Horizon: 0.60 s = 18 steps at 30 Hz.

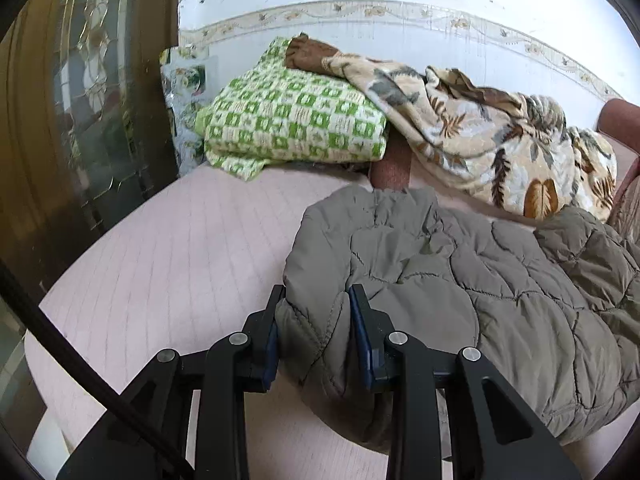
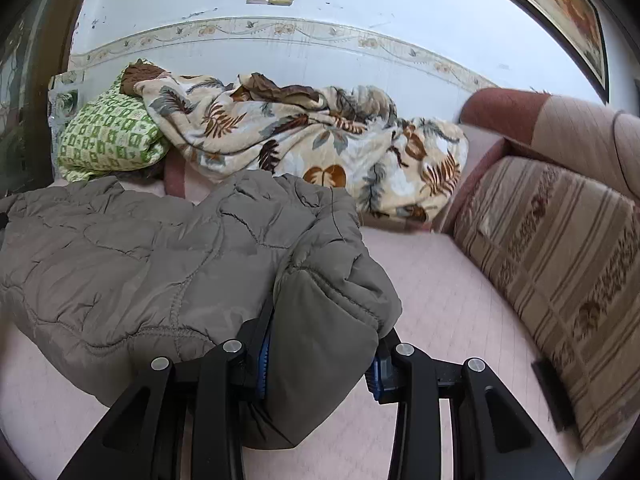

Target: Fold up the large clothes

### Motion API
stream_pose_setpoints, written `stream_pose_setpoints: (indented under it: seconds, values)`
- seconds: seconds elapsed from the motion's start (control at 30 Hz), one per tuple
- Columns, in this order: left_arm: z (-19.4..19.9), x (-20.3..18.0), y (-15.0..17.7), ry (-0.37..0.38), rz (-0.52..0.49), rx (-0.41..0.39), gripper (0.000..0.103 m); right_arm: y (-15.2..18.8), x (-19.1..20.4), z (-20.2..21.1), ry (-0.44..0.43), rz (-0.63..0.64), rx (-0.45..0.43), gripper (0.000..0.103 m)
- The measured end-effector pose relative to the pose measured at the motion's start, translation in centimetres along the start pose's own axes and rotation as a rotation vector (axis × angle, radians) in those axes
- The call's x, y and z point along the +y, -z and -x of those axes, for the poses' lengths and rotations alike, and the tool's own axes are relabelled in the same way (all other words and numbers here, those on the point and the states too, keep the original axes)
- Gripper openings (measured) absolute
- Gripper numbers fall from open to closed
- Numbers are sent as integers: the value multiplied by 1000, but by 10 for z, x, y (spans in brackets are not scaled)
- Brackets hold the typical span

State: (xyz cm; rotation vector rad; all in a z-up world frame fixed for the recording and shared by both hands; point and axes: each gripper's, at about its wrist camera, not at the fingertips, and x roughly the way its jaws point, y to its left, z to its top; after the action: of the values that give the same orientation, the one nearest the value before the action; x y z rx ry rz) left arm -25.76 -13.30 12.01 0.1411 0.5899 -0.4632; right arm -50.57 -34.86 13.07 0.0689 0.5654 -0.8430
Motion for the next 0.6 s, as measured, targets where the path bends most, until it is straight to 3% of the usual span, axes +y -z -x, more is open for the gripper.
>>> stream_pose_setpoints:
  seconds: [0.17, 0.3, 0.37, 0.4, 0.5, 0.6]
  values:
    - [11, 11, 39, 5, 7, 89, 32, 30, -5, 12, -23, -18, 55, 39]
    - [4, 16, 57, -67, -6, 145, 46, 58, -25, -2, -87, -154, 185, 43]
    - [1, 21, 60, -88, -8, 171, 60, 73, -38, -21, -141, -246, 294, 52]
    - [3, 25, 60, -108, 8, 167, 67, 79, -51, -27, -186, -341, 336, 54]
    - [18, 42, 56, -171, 80, 105, 68, 94, -88, -24, -298, -589, 358, 65]
    - [37, 50, 52, -246, 129, -5, 68, 106, -106, 1, -260, -666, 316, 69]
